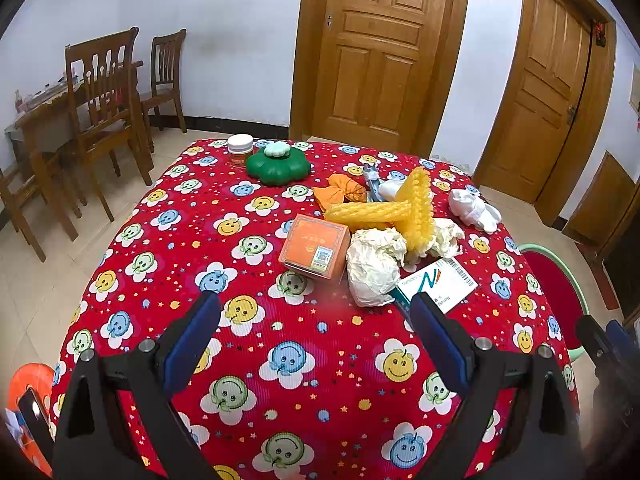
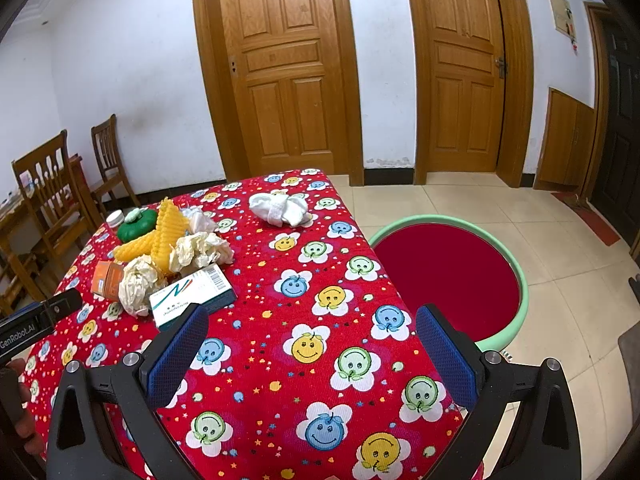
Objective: Collect trash
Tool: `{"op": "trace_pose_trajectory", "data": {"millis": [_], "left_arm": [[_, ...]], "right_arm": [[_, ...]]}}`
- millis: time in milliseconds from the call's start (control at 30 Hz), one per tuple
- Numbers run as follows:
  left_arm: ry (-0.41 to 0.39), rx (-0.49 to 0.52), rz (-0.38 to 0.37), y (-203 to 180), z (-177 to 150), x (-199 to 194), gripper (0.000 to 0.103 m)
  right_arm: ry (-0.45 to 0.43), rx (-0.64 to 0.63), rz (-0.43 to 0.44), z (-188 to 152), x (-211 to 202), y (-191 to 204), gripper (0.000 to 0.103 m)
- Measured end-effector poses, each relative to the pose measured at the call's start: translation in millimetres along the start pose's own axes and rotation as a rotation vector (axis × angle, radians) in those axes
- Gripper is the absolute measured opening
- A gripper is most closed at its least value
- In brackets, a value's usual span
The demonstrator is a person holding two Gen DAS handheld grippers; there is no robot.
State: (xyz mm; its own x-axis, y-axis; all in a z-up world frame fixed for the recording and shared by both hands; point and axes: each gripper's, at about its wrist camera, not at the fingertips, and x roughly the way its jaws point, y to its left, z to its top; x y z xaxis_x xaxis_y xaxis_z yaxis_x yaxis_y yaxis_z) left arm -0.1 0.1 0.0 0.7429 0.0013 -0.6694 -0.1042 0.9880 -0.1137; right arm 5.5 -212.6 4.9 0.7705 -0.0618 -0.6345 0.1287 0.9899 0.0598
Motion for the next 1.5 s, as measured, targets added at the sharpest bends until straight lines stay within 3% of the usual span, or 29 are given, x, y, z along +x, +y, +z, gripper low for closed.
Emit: {"op": "trace_pose_trajectory", "data": {"millis": [1500], "left_arm": [[0.001,-0.002,-0.001,3.7,-0.9,1.0,0.095]], "right_arm": [[0.006,0.004,0.002,-0.7,-0.1,-1.5,0.103]]}}
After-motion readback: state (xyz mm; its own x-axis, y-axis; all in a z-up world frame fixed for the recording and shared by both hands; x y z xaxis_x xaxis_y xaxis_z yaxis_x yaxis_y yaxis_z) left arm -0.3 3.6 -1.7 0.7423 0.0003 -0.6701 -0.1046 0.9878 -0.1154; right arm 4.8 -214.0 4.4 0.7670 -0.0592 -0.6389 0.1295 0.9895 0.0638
